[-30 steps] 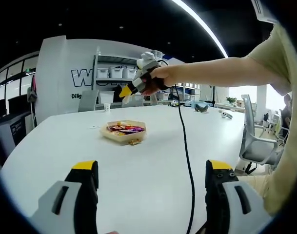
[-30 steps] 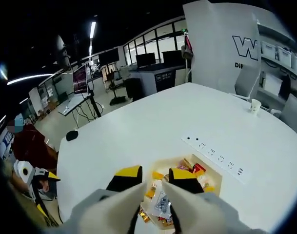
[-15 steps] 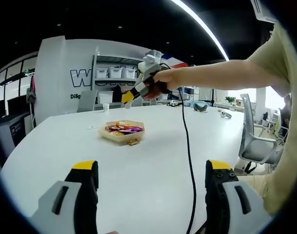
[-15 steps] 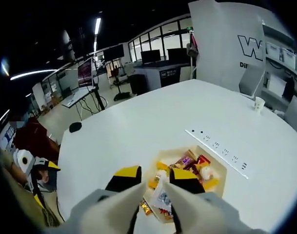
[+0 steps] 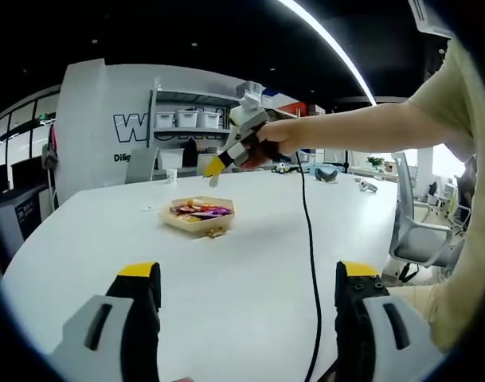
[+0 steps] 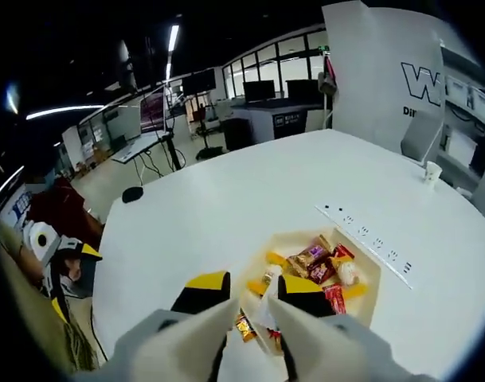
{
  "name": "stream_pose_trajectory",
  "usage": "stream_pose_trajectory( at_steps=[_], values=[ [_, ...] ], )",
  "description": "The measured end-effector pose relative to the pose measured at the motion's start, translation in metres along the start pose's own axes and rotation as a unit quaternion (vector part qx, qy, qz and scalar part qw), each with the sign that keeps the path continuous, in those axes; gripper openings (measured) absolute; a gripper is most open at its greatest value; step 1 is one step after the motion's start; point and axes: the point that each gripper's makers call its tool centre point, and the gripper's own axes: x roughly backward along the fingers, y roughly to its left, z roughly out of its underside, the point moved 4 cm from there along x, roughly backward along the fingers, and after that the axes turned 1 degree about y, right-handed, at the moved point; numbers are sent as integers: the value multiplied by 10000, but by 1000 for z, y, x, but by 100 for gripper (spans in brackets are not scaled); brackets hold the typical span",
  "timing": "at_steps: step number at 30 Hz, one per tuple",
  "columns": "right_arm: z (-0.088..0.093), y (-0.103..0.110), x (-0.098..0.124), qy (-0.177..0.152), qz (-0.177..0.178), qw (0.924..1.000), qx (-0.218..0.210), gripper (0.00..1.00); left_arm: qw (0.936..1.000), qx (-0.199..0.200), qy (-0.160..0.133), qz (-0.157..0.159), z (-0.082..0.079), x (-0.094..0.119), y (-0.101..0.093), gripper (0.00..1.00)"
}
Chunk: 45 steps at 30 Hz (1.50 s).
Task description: Place the target food into the container with the food tongs after gripping and lifting it, then release it inside without dropping or visibly crushing the food.
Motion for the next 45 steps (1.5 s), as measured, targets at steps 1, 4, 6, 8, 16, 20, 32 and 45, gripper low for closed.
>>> stream_pose_trajectory(
  at_steps=[1,4,6,8,16,20,32,45],
  values=[
    [2,2,0,-5,-15,10000,27,19,10000,2,0,3,0,0,0,89],
    [7,6,-2,-5,-108,9999,115,19,10000,5,1,7,1,0,-1,89],
    [10,8,-3,8,-149,9997,181,19,10000,5,1,7,1,-1,-1,89],
    [12,13,-3,-43,-251,9994,247,20,10000,10,1,9,1,-1,-1,89],
    [26,25,-7,-9,-426,9981,444,20,10000,25,7,13,2,-1,-2,89],
    [33,33,-11,-48,-580,9962,652,20,10000,34,9,8,3,-1,-2,89],
    [43,49,-22,-139,-839,9879,1299,20,10000,45,26,6,5,0,-1,89],
    [57,45,-30,-131,-833,9780,1906,21,10000,43,38,-7,5,0,0,89]
  ],
)
